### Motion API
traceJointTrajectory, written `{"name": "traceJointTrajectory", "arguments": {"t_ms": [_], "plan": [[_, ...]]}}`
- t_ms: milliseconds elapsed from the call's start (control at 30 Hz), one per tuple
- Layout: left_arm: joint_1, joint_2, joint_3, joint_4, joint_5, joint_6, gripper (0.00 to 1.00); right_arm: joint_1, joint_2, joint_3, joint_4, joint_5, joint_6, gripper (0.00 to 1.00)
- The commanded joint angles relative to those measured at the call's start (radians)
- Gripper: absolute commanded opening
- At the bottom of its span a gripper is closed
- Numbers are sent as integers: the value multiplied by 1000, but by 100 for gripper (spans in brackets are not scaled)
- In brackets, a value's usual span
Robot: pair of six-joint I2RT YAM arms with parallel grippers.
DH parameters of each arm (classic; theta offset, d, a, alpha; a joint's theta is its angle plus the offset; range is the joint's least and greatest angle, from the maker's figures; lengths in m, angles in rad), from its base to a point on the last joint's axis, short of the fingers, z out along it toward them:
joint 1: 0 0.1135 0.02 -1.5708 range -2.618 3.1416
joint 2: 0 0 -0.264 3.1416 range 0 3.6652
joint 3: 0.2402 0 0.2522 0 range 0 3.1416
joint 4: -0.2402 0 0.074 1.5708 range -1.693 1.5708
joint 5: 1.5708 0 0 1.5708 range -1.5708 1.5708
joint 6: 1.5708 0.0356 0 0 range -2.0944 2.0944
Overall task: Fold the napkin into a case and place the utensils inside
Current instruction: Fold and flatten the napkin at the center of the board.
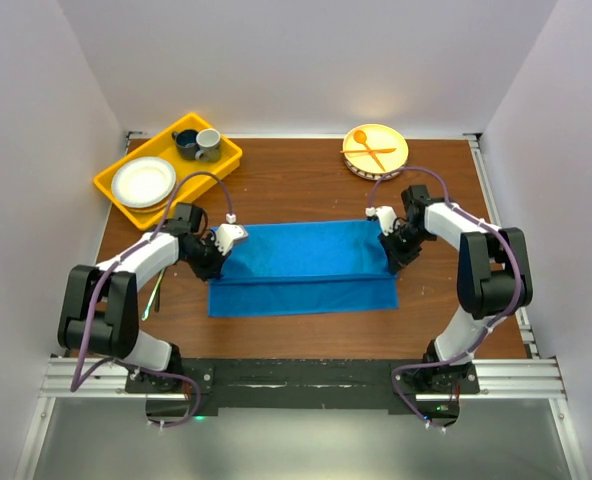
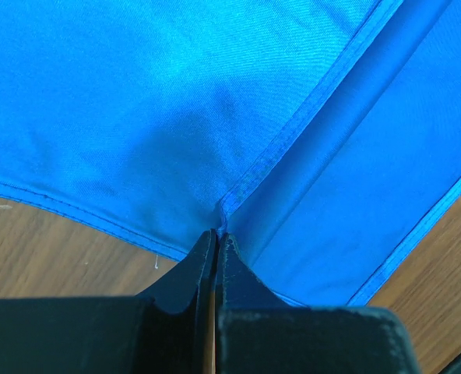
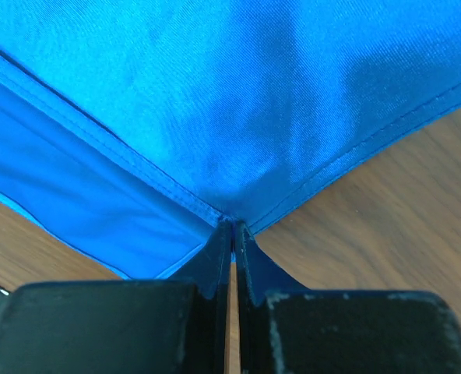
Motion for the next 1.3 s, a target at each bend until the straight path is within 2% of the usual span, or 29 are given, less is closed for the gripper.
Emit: {"name": "traceJointTrajectory", "arguments": {"t_ms": [0,300,533,700,867,1167,1233,1267], "plan": [[5,-26,13,23,-7,18,0,8,-56,34,-21,22,-26,0],[5,-144,94,-141,37,60,0,7,-162,109,-185,-30,-36,0],[5,-202,87,-250,31,132,0,33,-224,48,-224,-24,-64,0],[2,-204,37,-248,40,143,0,73,-215,8,-200,-11,-55,0],[-7,-184,-33,-171,19,126,0,111,-165,-61,-117,45,-56,0],[-35,-169,-87,-123,19,107,0,113,-145,-67,-100,73,-72,0],[-35,-179,-91,-129,17,115,6,113,-148,-60,-120,65,-85,0],[-35,-186,-91,-135,23,133,10,113,-151,-57,-124,64,-89,4]]}}
